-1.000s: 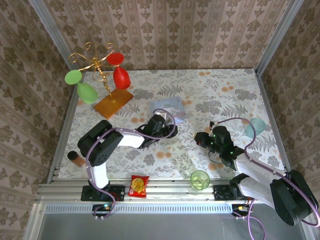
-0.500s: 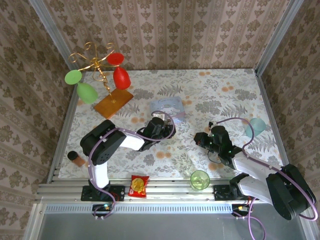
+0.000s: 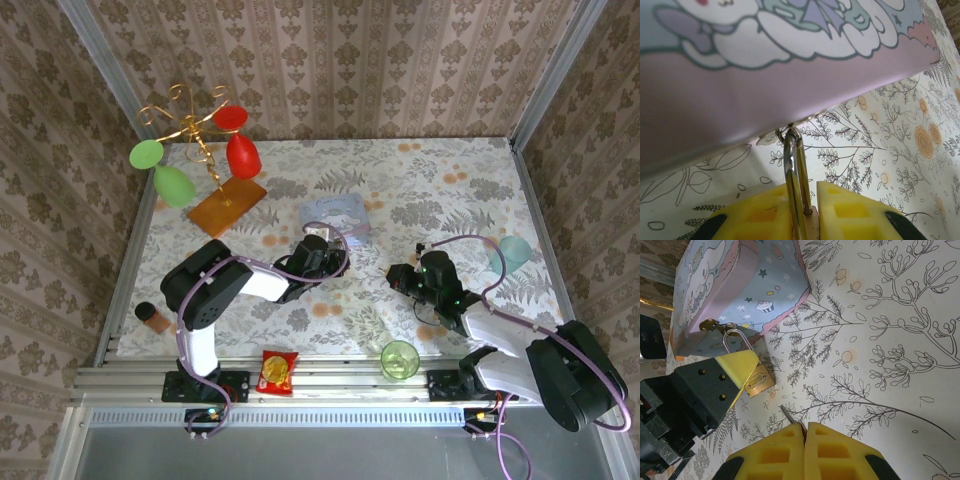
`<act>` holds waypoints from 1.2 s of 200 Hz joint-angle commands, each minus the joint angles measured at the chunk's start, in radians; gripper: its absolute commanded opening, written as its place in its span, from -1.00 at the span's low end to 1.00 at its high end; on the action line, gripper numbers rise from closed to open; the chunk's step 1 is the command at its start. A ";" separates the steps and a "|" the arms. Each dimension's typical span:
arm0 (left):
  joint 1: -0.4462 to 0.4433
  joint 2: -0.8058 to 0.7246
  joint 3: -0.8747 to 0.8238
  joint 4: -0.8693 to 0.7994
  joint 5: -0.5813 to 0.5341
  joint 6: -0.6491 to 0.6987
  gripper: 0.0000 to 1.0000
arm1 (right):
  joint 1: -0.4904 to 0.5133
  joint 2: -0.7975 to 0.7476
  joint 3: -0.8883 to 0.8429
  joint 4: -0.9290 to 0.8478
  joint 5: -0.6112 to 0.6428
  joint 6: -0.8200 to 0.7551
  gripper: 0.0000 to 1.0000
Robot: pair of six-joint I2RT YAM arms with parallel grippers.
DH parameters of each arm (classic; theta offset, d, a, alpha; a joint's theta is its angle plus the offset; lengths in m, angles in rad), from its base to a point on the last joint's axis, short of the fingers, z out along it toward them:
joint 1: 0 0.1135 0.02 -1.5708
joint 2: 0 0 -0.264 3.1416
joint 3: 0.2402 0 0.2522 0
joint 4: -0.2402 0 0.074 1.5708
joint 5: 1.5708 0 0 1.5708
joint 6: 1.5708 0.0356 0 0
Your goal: Unlock the padlock with the key
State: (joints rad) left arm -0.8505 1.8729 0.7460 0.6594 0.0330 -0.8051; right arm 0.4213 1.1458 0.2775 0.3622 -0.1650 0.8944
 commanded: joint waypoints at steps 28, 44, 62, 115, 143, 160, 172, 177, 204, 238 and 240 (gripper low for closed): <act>0.000 0.018 0.003 0.007 0.011 -0.021 -0.73 | -0.004 0.069 0.002 0.072 -0.037 0.034 -1.00; 0.001 0.021 -0.007 0.042 0.016 -0.059 -0.77 | 0.000 0.123 0.020 0.110 -0.071 0.062 -1.00; 0.007 0.025 -0.019 0.115 0.029 -0.122 -0.84 | -0.001 0.189 0.035 0.184 -0.114 0.107 -1.00; 0.010 0.031 -0.045 0.227 0.025 -0.238 -1.00 | 0.013 0.359 0.071 0.357 -0.164 0.215 -1.00; 0.011 0.009 -0.064 0.260 -0.008 -0.259 -1.00 | 0.020 0.413 0.059 0.459 -0.171 0.296 -1.00; 0.013 0.015 -0.076 0.322 -0.015 -0.296 -1.00 | 0.019 0.454 0.055 0.511 -0.187 0.360 -1.00; 0.010 0.017 -0.080 0.345 -0.028 -0.315 -1.00 | 0.020 0.485 0.056 0.557 -0.204 0.410 -1.00; 0.010 0.017 -0.082 0.351 -0.035 -0.321 -1.00 | 0.022 0.498 0.053 0.581 -0.206 0.428 -1.00; 0.007 0.026 -0.095 0.401 -0.063 -0.358 -1.00 | 0.022 0.525 0.050 0.646 -0.211 0.476 -1.00; 0.006 0.037 -0.097 0.434 -0.086 -0.383 -1.00 | 0.022 0.535 0.039 0.663 -0.203 0.500 -1.00; 0.005 0.039 -0.097 0.435 -0.087 -0.385 -1.00 | 0.022 0.536 0.039 0.667 -0.204 0.502 -1.00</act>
State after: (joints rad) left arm -0.8448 1.9030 0.6491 0.9760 -0.0093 -1.1503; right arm 0.4366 1.6615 0.3298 0.9585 -0.3557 1.3434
